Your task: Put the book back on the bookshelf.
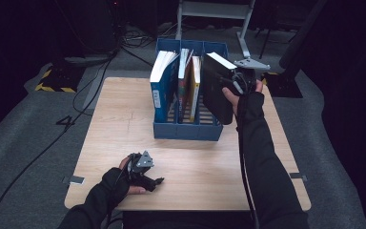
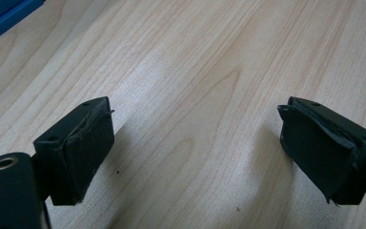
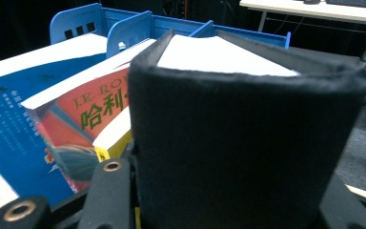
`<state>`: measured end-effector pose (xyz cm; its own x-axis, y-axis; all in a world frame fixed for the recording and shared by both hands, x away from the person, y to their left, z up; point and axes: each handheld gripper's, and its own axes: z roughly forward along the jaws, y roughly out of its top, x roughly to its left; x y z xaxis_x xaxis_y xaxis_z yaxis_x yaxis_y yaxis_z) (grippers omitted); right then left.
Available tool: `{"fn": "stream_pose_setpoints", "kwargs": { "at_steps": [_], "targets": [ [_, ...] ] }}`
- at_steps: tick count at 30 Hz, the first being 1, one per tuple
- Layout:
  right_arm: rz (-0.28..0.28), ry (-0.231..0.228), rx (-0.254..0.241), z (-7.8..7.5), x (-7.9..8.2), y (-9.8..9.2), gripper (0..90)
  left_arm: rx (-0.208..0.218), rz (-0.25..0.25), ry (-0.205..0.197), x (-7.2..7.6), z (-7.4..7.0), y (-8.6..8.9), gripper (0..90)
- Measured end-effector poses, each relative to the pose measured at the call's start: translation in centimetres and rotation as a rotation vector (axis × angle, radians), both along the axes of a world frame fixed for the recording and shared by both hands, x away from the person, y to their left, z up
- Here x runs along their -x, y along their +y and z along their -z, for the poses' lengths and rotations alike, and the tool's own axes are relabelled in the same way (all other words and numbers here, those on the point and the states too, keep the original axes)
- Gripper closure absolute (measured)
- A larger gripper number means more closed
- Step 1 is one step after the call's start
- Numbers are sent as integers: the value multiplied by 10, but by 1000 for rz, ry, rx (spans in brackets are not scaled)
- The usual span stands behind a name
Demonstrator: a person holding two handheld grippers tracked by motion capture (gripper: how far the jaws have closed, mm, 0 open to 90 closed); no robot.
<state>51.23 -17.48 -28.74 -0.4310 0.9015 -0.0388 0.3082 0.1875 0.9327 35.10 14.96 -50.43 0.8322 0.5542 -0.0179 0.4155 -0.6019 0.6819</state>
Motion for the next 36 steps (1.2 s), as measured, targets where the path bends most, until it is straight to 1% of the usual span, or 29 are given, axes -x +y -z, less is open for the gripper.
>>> {"fn": "stream_pose_setpoints", "kwargs": {
  "at_steps": [4,7,9,15,20,21,24,25,27,29,33,34,36],
  "targets": [
    [21,-3,-5,2,-5,4,533,0,1,0,0,0,0,116],
    [44,-13,-31,3,-7,3,533,0,1,1,0,0,0,116],
    [50,-14,-35,5,-8,2,533,0,2,1,0,0,0,116],
    [66,-7,-29,9,-14,5,533,-1,3,0,0,0,0,116],
    [75,-3,-46,16,-21,9,533,-1,4,0,0,0,0,116],
    [83,4,-46,18,-25,10,533,-1,4,0,0,0,0,116],
    [86,4,-48,21,-28,11,532,-1,4,0,0,0,0,116],
    [97,2,-56,24,-32,12,533,-1,6,0,0,0,0,115],
    [98,0,-63,25,-34,13,532,0,9,0,0,0,0,115],
    [105,6,-63,28,-38,16,532,0,13,0,0,0,0,114],
    [127,5,-85,36,-45,18,531,0,16,0,-1,0,0,113],
    [127,5,-85,36,-45,18,531,0,16,0,-1,0,0,113],
    [134,7,-76,41,-48,20,531,0,18,0,-1,0,0,113]
  ]
}}
